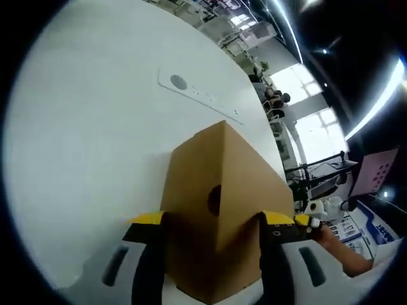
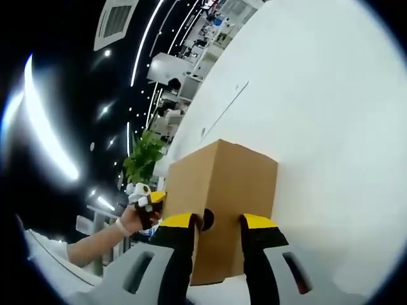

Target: Operate the shoe box by opening the lid, removing the specified soft item, and placing it in the target area until the item is outside and the box remains undamaged.

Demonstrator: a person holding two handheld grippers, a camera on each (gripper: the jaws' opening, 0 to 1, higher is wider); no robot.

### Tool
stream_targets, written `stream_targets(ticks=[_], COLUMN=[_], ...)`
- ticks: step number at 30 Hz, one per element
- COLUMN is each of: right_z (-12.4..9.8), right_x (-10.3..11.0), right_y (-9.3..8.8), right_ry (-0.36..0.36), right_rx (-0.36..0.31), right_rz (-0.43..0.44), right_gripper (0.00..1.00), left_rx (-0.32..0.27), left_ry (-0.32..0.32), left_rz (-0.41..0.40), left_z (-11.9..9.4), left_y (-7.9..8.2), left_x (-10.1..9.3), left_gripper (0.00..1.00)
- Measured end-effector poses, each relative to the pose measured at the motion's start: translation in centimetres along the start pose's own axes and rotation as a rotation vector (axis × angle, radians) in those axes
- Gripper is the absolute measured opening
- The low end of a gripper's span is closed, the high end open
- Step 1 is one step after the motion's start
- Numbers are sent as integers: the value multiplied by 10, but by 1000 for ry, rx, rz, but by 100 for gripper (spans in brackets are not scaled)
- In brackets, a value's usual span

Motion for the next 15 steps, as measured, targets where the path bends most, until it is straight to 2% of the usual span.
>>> stream_targets(ticks=[15], right_z=[-1], right_x=[0], right_y=[0], right_ry=[4], right_rx=[-12], right_rz=[-1], right_gripper=[28], left_rx=[20], left_ry=[5], left_rz=[2], left_z=[-1], left_y=[1], left_x=[-2], left_gripper=[56])
Point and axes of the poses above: the point that each gripper's makers call its tool centre point, and the gripper's own axes: z roughly forward along the fingers, x roughly to its left, y roughly out of its top, the point moved 5 cm from there along -z, roughly backward along the fingers, and after that the axes turned 2 degrees about -y, right-handed, at the moved point
